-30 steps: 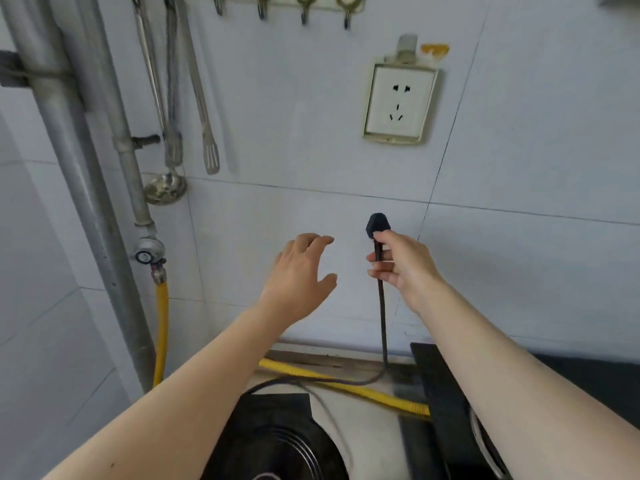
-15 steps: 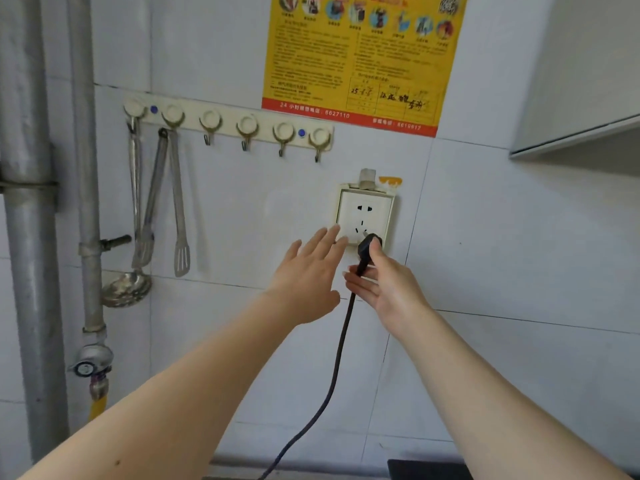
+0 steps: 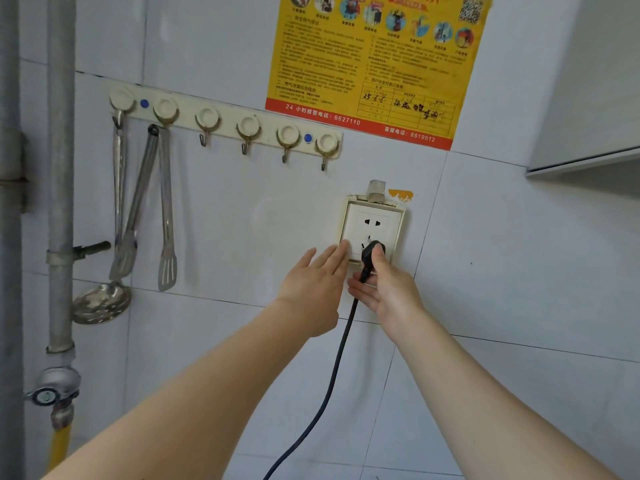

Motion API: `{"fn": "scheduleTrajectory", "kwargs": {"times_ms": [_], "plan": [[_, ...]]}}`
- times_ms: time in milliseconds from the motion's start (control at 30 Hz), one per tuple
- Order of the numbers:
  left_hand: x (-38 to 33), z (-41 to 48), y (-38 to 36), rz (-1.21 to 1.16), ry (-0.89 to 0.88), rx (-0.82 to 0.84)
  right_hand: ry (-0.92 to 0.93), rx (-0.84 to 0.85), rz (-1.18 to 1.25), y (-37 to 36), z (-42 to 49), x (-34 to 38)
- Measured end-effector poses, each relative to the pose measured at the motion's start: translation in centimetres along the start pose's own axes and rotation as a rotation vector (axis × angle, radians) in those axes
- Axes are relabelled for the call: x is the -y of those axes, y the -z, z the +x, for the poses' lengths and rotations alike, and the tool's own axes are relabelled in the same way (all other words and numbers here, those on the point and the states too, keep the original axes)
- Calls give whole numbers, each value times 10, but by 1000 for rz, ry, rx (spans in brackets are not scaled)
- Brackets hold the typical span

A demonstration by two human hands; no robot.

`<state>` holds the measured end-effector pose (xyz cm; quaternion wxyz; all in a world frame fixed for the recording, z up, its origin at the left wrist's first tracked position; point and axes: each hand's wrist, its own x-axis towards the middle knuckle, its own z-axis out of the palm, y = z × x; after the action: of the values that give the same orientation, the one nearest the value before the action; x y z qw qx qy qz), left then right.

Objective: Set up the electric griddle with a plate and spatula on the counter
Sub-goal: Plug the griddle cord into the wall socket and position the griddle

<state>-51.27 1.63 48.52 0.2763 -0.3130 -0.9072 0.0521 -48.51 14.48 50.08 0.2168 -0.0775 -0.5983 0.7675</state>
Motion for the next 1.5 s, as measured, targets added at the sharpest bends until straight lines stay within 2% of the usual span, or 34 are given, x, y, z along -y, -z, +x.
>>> {"fn": "scheduleTrajectory", "kwargs": {"times_ms": [133, 300, 467, 633, 700, 767, 900, 967, 1267, 1500], "plan": [[0, -1, -3, -33, 0, -28, 28, -24, -24, -7, -1, 0], [0, -1, -4, -50, 1, -42, 110, -75, -206, -5, 3, 12], [-2, -2, -4, -59, 0, -47, 105, -85, -311, -5, 7, 18], [3, -2, 0, -57, -17, -39, 318, -289, -673, 9, 13, 22], [3, -2, 1, -48, -20, -29, 342, -323, -767, 15, 14, 26], [2, 0, 6, -66, -21, -53, 337, -315, -810, 15, 14, 30], [4, 4, 17, -177, -26, -266, 328, -291, -858, 12, 15, 34], [6, 6, 17, -167, -38, -315, 340, -284, -901, 9, 17, 34], [6, 12, -6, -120, 9, -348, 269, -267, -1103, 3, 24, 32], [12, -4, -6, -95, -20, -317, 192, -144, -1056, 9, 34, 33]]}}
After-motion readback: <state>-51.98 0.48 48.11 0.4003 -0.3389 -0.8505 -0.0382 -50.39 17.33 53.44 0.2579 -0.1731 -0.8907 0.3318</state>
